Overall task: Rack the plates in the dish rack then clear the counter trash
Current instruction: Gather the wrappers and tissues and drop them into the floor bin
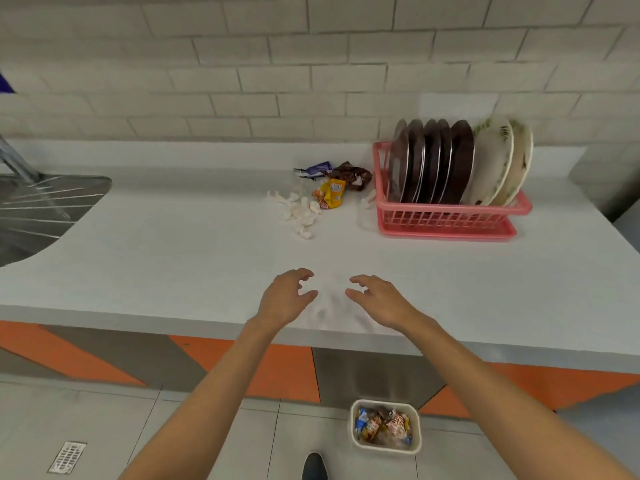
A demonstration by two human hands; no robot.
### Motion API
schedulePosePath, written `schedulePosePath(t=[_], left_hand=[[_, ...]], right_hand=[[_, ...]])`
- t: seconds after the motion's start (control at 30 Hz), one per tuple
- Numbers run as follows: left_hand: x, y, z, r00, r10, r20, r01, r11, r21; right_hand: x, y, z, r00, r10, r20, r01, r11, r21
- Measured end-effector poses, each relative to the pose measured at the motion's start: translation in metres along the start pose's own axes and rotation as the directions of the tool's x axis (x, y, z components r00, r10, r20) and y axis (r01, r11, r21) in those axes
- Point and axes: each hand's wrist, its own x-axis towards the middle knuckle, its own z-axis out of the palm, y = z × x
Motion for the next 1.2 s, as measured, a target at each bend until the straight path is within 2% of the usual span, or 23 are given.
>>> schedulePosePath(t=[0.1,0.2,0.3,0.4,0.53,0.67,0.77,0.87,0.93,1.1,1.2], left_hand=[[0.047,-0.028,-0.009,0.996,-0.036,0.081,0.025,0.990,0.138],[0.078,-0.051,-0.009,0.973,-0.086,0.215,0.018,0.955,0.296],[0.099,-0.063,-0.009,0.980,-0.023,0.198,-0.058,0.918,0.392],[0.114,-0.068,-0.011,0.980,0.039,0.197,-0.122,0.892,0.435],[0.140,-0.075,-0.026,0.974,0.062,0.219,-0.147,0.906,0.397],[0.164,-0.074,-0.028,0.986,0.078,0.150,-0.123,0.938,0.324],[0.183,-0.074,-0.022,0.984,0.149,0.097,-0.174,0.924,0.341],[0.200,-0.074,-0.012,0.976,0.148,0.162,-0.199,0.909,0.367],[0.203,-0.072,-0.002,0.973,0.130,0.190,-0.181,0.942,0.281],[0.185,-0.076,0.019,0.982,0.188,0.015,-0.189,0.981,0.042],[0.164,-0.077,0.024,0.991,0.117,-0.065,-0.129,0.962,-0.242]], right_hand=[[0.055,-0.011,-0.001,0.999,0.046,0.012,-0.046,0.998,-0.040],[0.105,-0.019,0.004,0.998,0.058,0.026,-0.052,0.981,-0.186],[0.148,-0.027,0.009,0.996,0.093,0.011,-0.085,0.944,-0.318],[0.175,-0.024,0.016,0.978,0.203,0.047,-0.164,0.890,-0.426],[0.192,-0.022,0.037,0.967,0.253,0.017,-0.209,0.831,-0.515],[0.199,-0.023,0.045,0.966,0.259,0.003,-0.220,0.825,-0.521],[0.202,-0.023,0.047,0.969,0.248,0.011,-0.207,0.830,-0.518],[0.200,-0.018,0.047,0.969,0.246,0.017,-0.202,0.830,-0.521],[0.199,-0.012,0.046,0.968,0.252,0.012,-0.211,0.836,-0.506],[0.203,-0.014,0.036,0.972,0.235,-0.008,-0.214,0.866,-0.451],[0.201,-0.017,0.033,0.981,0.193,0.005,-0.180,0.920,-0.348]])
